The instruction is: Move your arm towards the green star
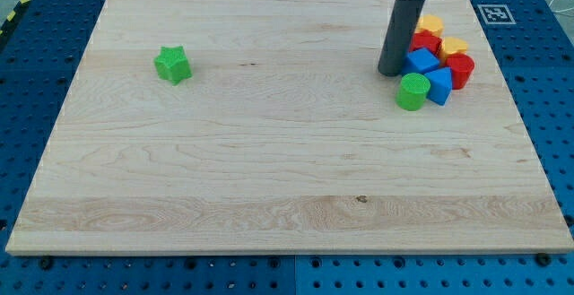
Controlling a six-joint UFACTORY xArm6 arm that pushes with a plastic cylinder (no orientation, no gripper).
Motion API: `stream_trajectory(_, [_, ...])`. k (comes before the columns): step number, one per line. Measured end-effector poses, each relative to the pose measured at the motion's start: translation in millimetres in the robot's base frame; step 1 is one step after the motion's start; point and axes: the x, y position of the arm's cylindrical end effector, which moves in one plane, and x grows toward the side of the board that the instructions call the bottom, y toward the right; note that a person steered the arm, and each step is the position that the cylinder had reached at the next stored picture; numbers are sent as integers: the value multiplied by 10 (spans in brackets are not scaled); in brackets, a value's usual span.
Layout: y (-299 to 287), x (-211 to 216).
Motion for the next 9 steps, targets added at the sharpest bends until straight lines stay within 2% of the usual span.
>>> stream_trajectory(2, [-689, -13])
stream_trajectory(5, [-837, -57])
stream_trajectory(6, [-1068, -211])
stream_trajectory(9, [-2283, -382])
